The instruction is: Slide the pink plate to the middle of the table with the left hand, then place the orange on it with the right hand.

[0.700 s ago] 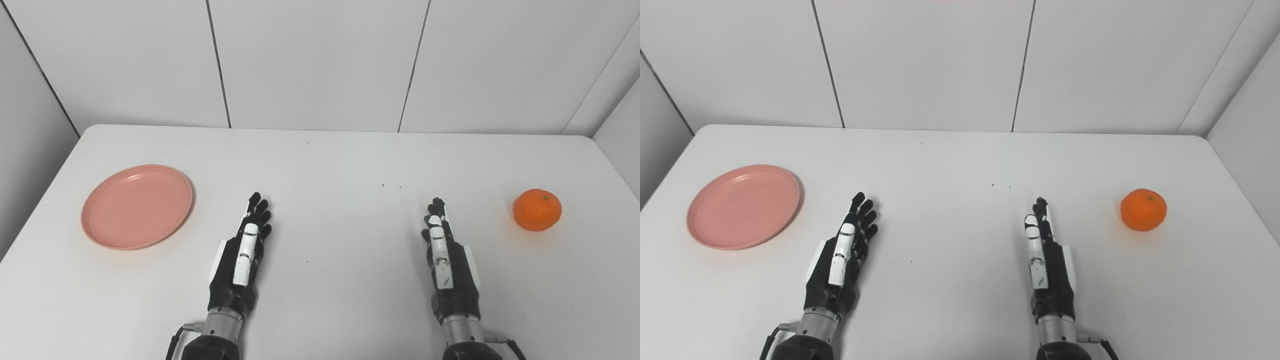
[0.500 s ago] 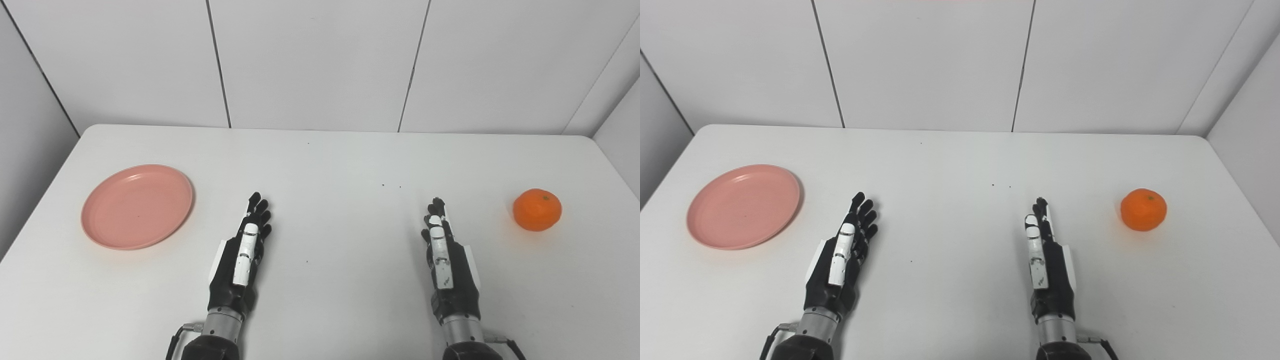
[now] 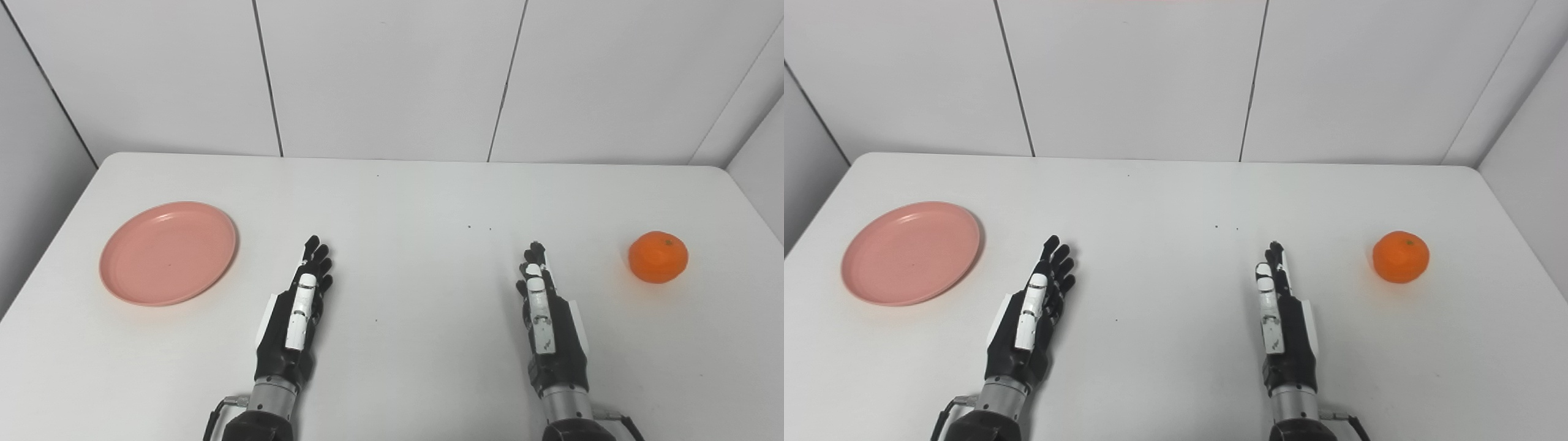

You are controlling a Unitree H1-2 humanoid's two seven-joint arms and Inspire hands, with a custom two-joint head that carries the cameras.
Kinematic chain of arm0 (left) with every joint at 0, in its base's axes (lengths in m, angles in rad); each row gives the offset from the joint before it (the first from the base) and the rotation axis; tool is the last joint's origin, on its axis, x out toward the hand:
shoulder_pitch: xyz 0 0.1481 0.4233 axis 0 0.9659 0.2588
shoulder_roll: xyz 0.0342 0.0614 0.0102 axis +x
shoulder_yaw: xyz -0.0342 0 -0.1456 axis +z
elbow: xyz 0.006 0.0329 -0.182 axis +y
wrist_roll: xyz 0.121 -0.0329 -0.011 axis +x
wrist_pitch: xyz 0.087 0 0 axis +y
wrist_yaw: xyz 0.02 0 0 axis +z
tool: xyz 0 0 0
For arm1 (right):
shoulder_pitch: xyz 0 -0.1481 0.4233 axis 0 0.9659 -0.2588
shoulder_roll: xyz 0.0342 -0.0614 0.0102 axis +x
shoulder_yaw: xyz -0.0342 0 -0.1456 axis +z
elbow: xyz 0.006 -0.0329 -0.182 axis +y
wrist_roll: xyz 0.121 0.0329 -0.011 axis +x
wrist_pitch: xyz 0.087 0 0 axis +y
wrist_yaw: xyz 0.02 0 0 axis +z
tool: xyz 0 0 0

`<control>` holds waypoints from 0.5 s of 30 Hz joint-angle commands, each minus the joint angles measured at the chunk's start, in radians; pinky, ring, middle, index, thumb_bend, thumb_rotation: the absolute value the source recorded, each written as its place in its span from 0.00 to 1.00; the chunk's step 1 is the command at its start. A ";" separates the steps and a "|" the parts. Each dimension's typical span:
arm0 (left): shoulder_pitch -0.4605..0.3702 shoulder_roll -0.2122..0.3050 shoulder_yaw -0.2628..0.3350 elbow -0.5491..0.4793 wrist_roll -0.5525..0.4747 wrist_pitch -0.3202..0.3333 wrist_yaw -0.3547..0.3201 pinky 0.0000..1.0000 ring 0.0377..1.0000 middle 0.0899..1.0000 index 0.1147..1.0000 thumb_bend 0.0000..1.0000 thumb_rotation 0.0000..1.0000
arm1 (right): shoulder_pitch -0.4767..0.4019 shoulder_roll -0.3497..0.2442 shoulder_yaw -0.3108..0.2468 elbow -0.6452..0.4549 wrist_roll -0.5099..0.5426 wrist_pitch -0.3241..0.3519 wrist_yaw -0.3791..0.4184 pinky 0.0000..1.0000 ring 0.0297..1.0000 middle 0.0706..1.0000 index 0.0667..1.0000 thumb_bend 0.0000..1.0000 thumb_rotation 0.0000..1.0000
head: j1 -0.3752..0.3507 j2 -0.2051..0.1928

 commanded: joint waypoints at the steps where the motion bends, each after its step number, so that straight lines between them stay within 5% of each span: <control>1: -0.018 -0.005 -0.006 -0.014 0.005 -0.046 -0.013 1.00 1.00 1.00 1.00 0.40 1.00 | -0.020 0.006 0.001 -0.013 0.000 -0.060 -0.008 1.00 1.00 1.00 1.00 0.25 1.00 | 0.000 -0.002; 15: -0.016 -0.004 -0.009 -0.012 0.008 -0.048 -0.013 1.00 1.00 1.00 1.00 0.41 1.00 | -0.021 0.004 0.001 -0.015 -0.003 -0.056 -0.008 1.00 1.00 1.00 1.00 0.25 1.00 | 0.000 -0.002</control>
